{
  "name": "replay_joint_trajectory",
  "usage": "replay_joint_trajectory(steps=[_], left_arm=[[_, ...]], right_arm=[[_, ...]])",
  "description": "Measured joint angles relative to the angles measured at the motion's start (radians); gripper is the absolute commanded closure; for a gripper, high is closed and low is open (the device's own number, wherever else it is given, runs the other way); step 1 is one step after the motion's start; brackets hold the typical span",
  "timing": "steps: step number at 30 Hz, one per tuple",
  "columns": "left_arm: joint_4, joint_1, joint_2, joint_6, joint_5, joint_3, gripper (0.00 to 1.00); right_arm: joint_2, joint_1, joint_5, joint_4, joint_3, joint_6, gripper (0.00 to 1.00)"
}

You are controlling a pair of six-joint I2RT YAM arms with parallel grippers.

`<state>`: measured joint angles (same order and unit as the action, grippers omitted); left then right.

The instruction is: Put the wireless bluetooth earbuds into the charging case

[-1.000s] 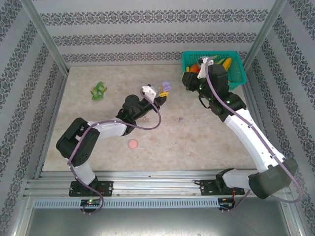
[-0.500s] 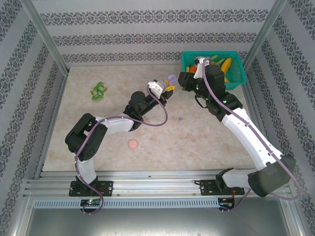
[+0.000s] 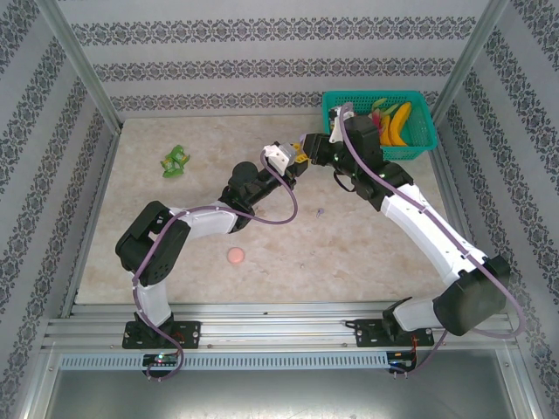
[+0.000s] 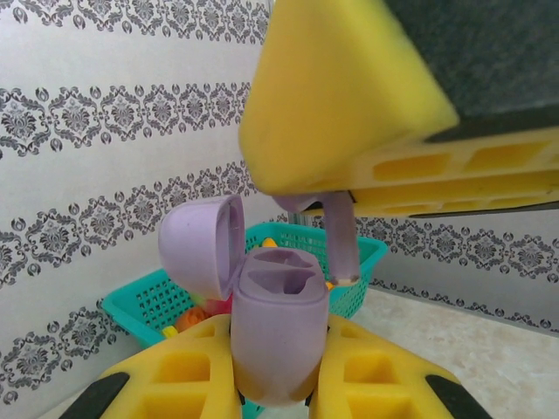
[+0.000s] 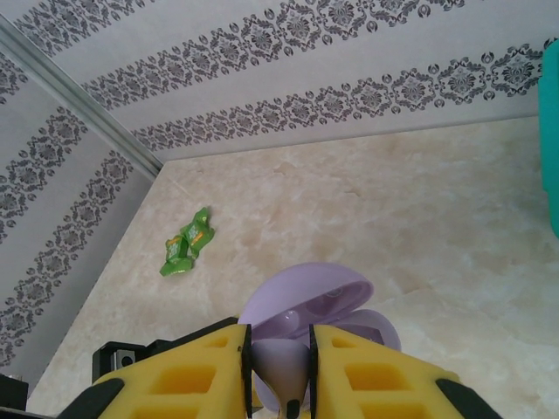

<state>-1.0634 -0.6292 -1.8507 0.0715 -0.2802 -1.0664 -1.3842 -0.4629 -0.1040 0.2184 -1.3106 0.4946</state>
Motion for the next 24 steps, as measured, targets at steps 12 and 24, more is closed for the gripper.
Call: replay_joint_trajectory(steps=[12,24], left_arm=[[0.001,0.0,0.017,0.0,-0.007,0.0,1.0],[0.002,0.0,0.023,0.0,-0.015,0.0,1.0]], right_arm=[[0.0,0.003,0.001,-0.027,0.008,0.0,0.78],[0.0,0.029,0.0,-0.03,0.026,0.004,0.78]])
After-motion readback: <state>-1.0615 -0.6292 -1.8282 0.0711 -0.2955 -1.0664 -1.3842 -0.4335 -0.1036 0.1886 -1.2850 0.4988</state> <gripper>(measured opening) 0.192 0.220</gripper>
